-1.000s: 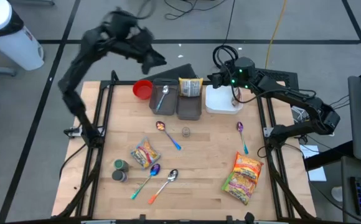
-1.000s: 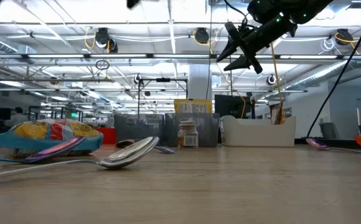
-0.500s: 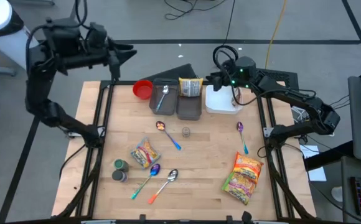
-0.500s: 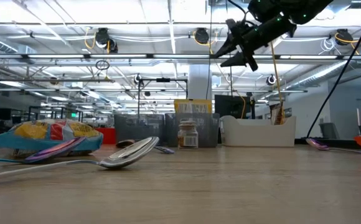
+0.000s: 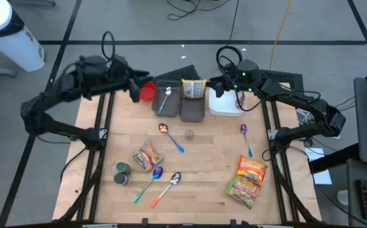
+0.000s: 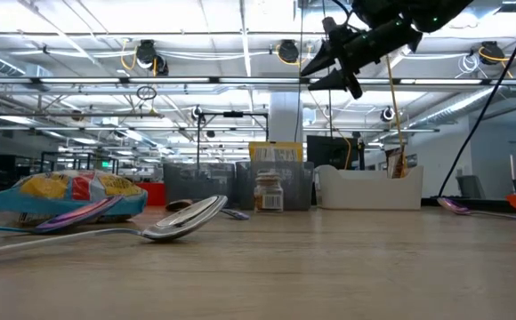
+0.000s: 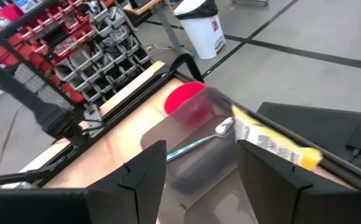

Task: Pick & Place Food Item
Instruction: Put the top left purple and blue spoon into the left black bin

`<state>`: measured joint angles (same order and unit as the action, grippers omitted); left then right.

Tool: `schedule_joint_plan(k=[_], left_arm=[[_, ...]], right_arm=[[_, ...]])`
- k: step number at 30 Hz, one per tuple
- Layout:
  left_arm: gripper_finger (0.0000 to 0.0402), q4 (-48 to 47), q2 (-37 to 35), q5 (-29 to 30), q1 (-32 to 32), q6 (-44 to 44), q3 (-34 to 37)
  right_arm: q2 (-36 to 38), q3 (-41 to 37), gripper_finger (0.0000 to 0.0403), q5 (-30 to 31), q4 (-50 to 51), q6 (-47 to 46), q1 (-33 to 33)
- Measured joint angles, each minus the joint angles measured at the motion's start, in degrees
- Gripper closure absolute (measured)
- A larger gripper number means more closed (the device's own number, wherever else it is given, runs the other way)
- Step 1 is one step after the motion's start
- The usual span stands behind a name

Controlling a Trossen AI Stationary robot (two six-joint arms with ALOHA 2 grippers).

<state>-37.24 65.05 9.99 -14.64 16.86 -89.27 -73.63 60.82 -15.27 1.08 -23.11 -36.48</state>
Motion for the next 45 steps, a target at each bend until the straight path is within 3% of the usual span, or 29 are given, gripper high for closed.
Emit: schedule_joint_plan(k=[6,11,16,21,29,36,45], left_arm=[[0.0266,11.0,-9.4,-7.0,0.0,1.2,14.8],[0.0266,11.6,-18.9,-10.5,-0.1,1.5,23.3],[0.0266,9.5,-26.4,-10.5,-0.1,2.6,29.0],[0.0266,9.0,-29.8,-10.6,-0.1,4.9,31.8],[0.0266,8.8,-28.0,-11.6,-0.1,4.8,32.3],[0.0266,0.5,-21.2,-18.9,0.0,4.5,32.3],[0.0266,-3.7,-10.8,-19.4,4.2,3.9,32.3]], right_arm=[[-0.5,0.0,0.0216,0.4,-0.1,-1.7,3.1],[-2.3,0.0,0.0216,1.9,-0.4,-6.2,5.3],[-5.1,0.0,0.0216,9.1,-1.0,-14.6,8.9],[-9.1,0.0,0.0216,9.2,-8.4,-20.7,13.3],[-14.6,0.0,0.0216,7.5,-25.3,-23.1,21.4],[-14.3,0.0,0.0216,7.5,-25.6,-18.6,26.4],[-12.9,0.0,0.0216,7.5,-24.1,-16.4,29.3]])
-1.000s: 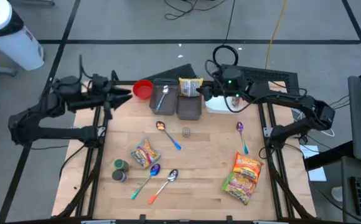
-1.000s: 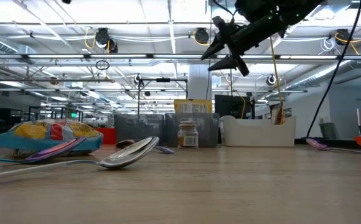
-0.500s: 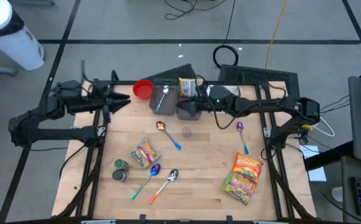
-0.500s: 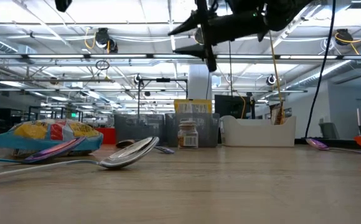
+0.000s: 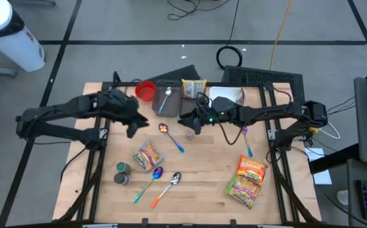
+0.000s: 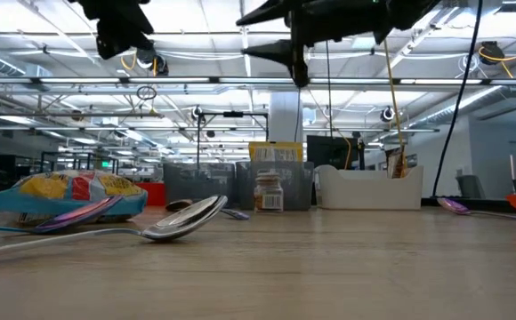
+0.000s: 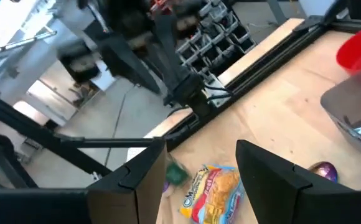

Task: Pick & Place Food Item
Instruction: Put the top left purple and blue spoon into the left black bin

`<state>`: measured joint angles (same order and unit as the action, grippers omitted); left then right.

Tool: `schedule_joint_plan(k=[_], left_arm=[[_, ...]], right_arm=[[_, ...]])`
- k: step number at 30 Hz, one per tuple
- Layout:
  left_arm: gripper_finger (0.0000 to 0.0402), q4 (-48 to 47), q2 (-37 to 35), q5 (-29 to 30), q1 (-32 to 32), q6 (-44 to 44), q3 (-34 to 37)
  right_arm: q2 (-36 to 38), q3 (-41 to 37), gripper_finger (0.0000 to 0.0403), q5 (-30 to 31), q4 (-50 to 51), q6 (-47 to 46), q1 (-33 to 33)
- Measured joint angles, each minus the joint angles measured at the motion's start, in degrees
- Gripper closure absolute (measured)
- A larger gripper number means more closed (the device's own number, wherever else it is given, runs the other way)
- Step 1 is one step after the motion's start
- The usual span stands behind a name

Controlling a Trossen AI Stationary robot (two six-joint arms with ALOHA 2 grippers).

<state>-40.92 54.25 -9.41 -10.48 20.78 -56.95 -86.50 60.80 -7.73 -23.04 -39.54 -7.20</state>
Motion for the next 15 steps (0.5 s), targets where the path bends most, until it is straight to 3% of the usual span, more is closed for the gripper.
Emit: schedule_joint_plan(k=[5,15], left_arm=[[0.0266,0.1,5.0,0.0,3.5,-1.6,0.0],[0.0266,1.2,11.1,1.0,6.5,-3.7,0.0]], right_arm=[[4.9,0.1,0.0216,0.7,6.0,1.6,0.0],[14.4,0.1,0.0216,12.6,14.7,7.4,2.7]])
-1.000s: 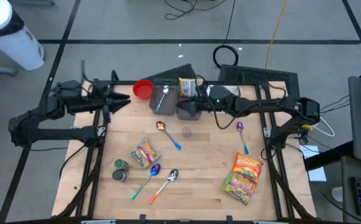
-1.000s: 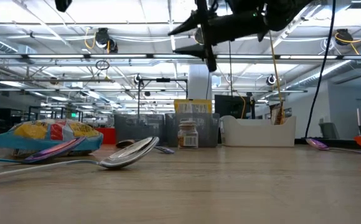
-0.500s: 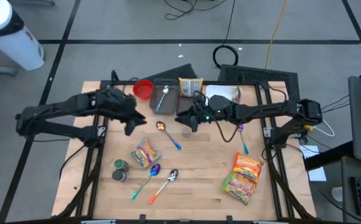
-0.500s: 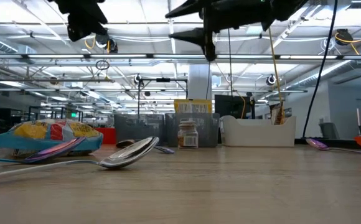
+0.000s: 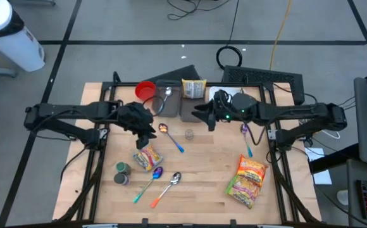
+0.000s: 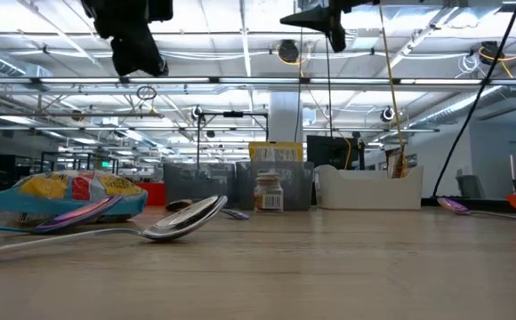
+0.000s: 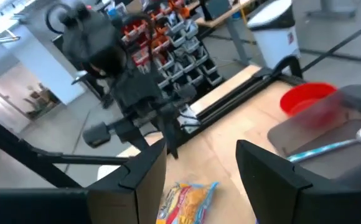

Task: Pick & Place Food Item
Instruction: Put the top left purple and blue spoon into the left black bin

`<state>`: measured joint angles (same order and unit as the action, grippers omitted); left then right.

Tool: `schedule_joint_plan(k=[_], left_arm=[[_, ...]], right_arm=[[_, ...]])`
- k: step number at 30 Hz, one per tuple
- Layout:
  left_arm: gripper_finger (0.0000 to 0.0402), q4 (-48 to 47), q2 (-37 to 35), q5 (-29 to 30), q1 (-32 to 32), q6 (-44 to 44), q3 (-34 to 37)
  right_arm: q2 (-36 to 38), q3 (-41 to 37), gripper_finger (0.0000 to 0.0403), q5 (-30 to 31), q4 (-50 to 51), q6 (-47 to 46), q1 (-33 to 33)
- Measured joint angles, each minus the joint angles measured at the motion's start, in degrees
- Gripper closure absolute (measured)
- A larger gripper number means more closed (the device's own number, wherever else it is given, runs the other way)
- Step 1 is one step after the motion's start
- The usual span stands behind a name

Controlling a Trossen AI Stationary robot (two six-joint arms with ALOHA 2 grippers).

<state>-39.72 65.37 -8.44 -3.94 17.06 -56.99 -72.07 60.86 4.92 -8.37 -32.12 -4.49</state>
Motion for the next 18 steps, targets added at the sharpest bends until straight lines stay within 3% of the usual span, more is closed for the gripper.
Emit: schedule_joint_plan(k=[6,14,18], left_arm=[[0.0266,0.5,5.1,0.0,0.3,5.5,0.0],[0.0266,1.5,11.9,1.5,0.4,25.6,0.0],[0.0266,3.1,13.9,4.7,1.3,37.9,0.0]], right_arm=[[-1.1,0.0,0.0216,4.0,1.4,1.8,2.0],[-2.9,0.0,0.0216,4.4,1.6,4.2,1.7],[-1.8,0.0,0.0216,9.7,4.7,9.3,1.1]])
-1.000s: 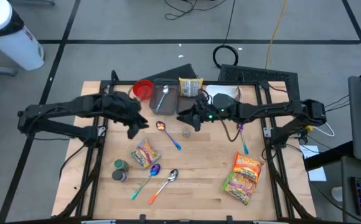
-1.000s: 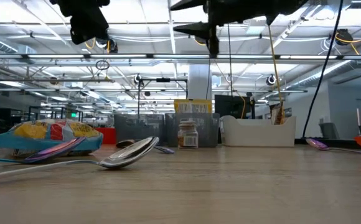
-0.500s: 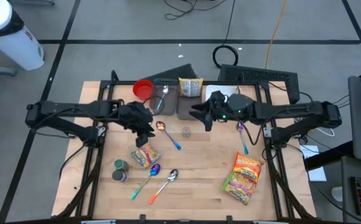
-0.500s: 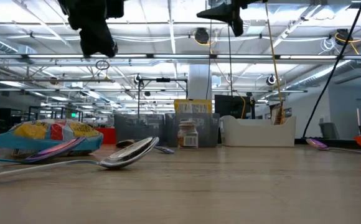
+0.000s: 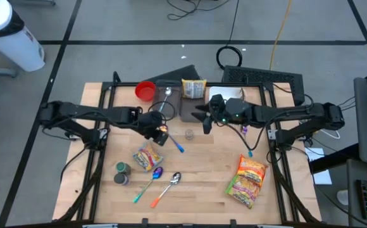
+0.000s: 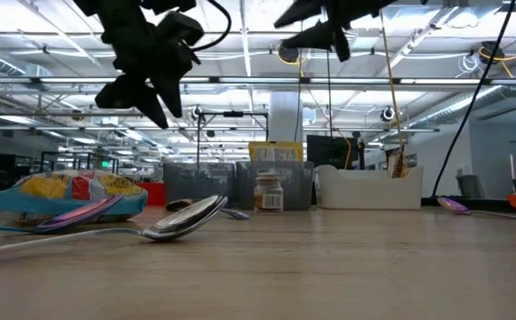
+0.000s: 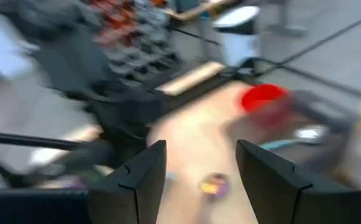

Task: Pick & Place Food Item
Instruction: Put the top left purple and blue spoon into the left black bin

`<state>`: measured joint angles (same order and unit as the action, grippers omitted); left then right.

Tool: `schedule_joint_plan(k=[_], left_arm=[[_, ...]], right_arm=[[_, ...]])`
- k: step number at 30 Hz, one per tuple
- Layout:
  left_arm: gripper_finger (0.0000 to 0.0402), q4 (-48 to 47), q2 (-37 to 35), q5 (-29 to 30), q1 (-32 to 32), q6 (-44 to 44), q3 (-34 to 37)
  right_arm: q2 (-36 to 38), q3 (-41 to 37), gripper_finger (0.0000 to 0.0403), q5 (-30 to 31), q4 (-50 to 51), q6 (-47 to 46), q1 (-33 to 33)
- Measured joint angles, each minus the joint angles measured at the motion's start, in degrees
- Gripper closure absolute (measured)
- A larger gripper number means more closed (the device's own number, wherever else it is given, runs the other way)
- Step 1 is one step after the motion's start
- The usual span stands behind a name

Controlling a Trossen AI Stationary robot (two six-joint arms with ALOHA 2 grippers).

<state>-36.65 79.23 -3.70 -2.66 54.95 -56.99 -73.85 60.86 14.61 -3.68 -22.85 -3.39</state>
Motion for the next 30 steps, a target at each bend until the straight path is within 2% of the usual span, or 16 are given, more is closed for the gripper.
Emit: schedule_joint_plan(k=[3,7,11,17,21,24,30], left_arm=[[0.0266,1.8,1.1,3.8,1.1,8.4,0.0],[0.0266,4.3,3.3,7.2,1.7,16.7,0.0],[0.0266,7.6,6.5,7.6,1.7,22.9,0.0],[0.0266,11.7,10.8,10.0,1.2,26.7,0.0],[0.0266,11.1,10.9,8.5,-0.8,27.5,0.0],[0.0266,10.9,10.8,8.1,-2.1,31.4,-0.1],[0.0266,11.2,12.0,9.3,-3.2,38.6,-0.1]], right_arm=[[2.4,-0.1,0.0216,3.7,0.8,5.8,-0.9],[6.7,0.0,0.0216,4.0,4.0,12.1,-3.3],[11.9,0.0,0.0216,3.3,11.3,16.3,-6.5],[17.8,0.0,0.0216,0.2,21.1,20.1,-10.5],[20.2,0.0,0.0216,-3.8,22.9,22.1,-12.5],[21.0,0.0,0.0216,-5.6,23.6,22.5,-13.4],[21.3,-1.0,0.0216,-5.9,24.6,23.4,-13.9]])
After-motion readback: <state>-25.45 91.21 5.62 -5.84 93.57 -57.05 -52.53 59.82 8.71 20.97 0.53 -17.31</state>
